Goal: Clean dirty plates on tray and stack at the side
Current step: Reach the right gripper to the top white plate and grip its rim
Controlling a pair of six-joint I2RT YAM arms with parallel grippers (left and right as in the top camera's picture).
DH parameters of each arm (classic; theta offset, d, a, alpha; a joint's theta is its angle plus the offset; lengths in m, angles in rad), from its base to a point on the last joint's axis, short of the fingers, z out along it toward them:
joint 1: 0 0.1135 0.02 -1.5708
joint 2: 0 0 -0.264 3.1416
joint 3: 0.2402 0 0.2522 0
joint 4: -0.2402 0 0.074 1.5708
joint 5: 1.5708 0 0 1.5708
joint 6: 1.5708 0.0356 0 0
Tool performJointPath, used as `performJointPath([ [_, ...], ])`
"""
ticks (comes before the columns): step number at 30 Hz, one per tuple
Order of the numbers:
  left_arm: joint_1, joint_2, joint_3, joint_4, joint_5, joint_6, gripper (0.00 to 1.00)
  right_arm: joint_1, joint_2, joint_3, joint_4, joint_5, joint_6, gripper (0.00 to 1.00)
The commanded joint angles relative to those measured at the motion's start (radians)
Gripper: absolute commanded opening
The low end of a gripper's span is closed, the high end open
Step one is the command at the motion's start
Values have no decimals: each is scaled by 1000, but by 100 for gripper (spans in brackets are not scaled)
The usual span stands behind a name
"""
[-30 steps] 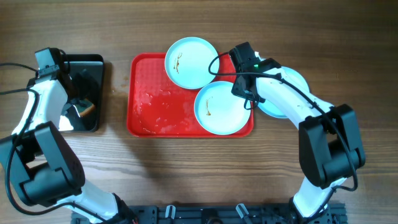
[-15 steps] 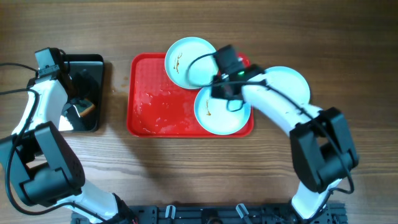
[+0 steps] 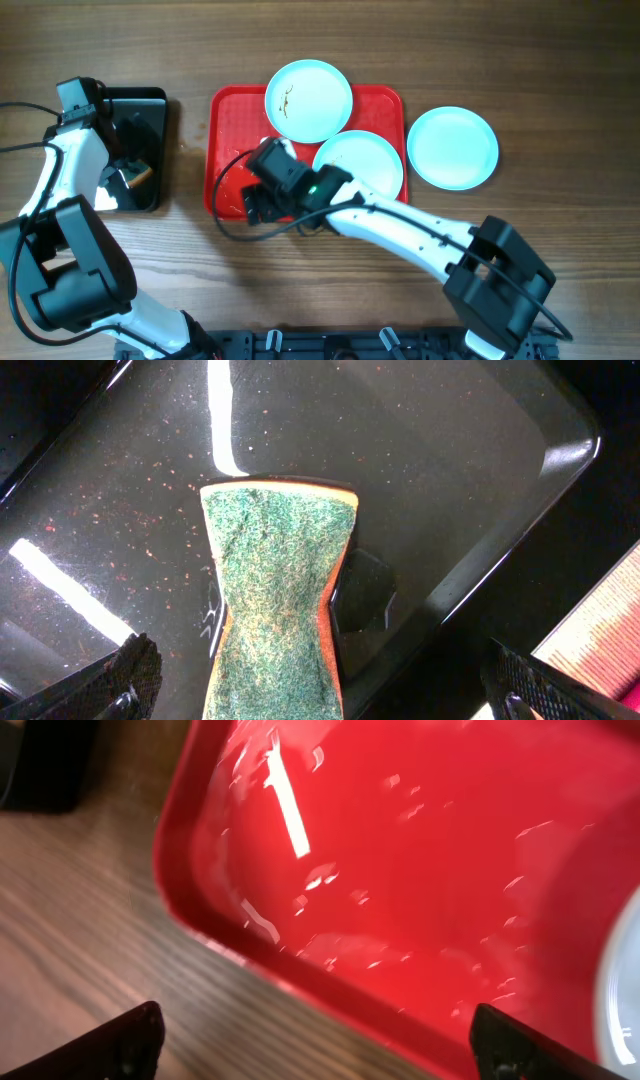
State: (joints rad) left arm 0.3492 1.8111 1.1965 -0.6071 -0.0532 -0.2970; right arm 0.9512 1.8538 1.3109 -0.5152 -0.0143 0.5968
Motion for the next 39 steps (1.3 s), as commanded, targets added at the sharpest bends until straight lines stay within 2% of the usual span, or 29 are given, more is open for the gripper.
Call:
performJointPath([
  [1,7,5,13,-8,8,-2,100,-3,-23,10,-17,47,6,100],
  [13,7,5,13,-14,8,-2,100,-10,-33,10,-32,42,-21,100],
  [17,7,5,13,-14,8,-2,100,-74,-33,10,-19,134,-19,100],
  [18,7,5,13,-14,8,-2,100,-118,-33,10,3,113,-46,100],
  [19,7,5,13,-13,8,-2,100,-175,-32,10,46,38,-135,100],
  [21,7,5,13,-11,8,-2,100,-305,-32,16,122,-193,-287,100],
  [25,7,5,13,2,8,-2,100,-480,-31,57,122,-360,-382,99],
  [29,7,5,13,9,8,-2,100,-531,4,63,168,-167,-412,100],
  [31,7,5,13,8,8,-2,100,-531,30,63,220,-149,-448,100],
  [35,7,5,13,2,8,-2,100,-530,116,63,321,47,-377,97],
  [39,7,5,13,13,8,-2,100,-530,209,63,358,40,-349,92],
])
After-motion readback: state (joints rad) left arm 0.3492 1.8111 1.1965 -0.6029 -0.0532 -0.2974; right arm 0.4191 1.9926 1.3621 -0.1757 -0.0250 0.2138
